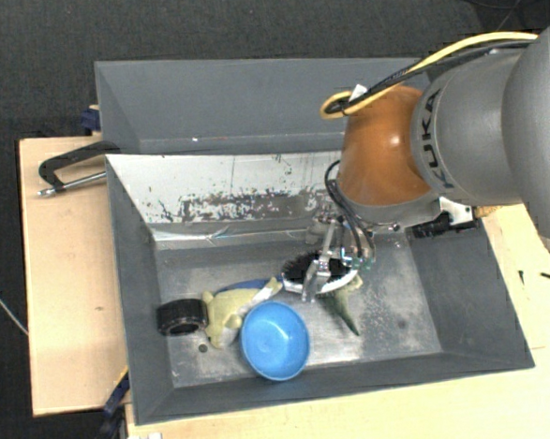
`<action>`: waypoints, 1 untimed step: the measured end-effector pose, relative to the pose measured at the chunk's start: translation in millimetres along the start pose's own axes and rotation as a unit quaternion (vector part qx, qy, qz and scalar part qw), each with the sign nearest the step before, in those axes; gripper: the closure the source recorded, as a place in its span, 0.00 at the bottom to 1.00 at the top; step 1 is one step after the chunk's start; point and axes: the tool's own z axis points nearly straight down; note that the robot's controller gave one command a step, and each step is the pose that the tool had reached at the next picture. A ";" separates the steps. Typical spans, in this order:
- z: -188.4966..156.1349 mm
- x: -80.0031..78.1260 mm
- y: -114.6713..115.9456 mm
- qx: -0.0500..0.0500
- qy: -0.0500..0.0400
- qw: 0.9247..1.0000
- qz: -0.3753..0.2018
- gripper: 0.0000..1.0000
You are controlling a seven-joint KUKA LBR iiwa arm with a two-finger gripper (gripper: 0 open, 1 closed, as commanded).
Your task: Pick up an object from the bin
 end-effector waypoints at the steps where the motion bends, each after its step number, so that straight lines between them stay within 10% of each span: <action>1: 37.1 1.5 11.6 0.000 0.007 0.999 0.048 0.00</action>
Offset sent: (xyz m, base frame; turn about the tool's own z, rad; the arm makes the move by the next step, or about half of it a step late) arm 0.0003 0.0084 -0.0425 0.1009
